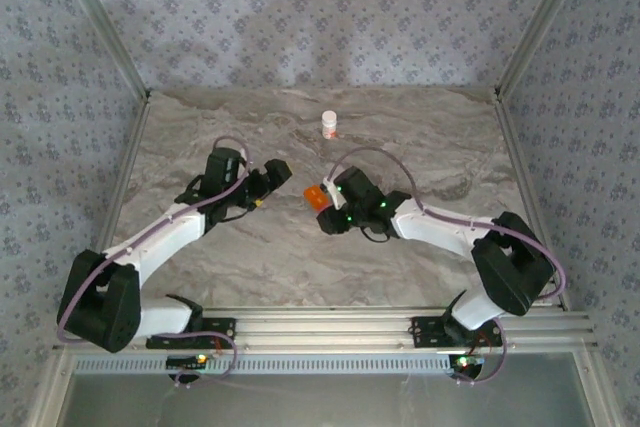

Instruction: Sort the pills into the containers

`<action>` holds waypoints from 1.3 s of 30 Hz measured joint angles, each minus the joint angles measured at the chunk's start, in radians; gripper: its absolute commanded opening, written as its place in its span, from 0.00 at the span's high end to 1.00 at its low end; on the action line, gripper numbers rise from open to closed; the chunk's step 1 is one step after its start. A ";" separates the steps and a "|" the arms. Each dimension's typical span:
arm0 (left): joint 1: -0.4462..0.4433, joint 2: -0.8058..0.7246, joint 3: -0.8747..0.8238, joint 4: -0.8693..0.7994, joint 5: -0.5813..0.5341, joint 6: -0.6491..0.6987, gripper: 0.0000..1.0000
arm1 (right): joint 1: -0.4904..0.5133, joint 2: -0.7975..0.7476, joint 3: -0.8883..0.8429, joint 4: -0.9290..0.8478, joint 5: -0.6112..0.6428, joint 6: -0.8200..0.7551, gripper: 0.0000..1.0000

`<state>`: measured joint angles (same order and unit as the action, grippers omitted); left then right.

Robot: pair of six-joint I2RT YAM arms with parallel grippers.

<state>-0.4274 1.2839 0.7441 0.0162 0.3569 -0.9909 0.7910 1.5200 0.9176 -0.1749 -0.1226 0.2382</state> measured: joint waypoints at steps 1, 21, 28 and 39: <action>-0.004 0.003 0.000 0.018 0.010 -0.011 0.02 | -0.002 0.000 0.013 0.000 -0.004 0.006 0.63; -0.067 0.038 0.014 0.201 0.054 -0.148 0.02 | 0.008 0.031 0.090 0.024 -0.041 0.065 0.63; -0.074 0.034 0.014 0.220 0.047 -0.163 0.02 | 0.010 0.037 0.090 0.037 -0.043 0.072 0.64; -0.093 0.034 0.014 0.220 0.036 -0.174 0.02 | 0.010 0.043 0.085 0.047 -0.043 0.085 0.64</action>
<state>-0.5205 1.3174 0.7582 0.2363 0.3931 -1.1648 0.8009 1.5635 1.0023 -0.1284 -0.1654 0.3237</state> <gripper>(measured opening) 0.981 0.408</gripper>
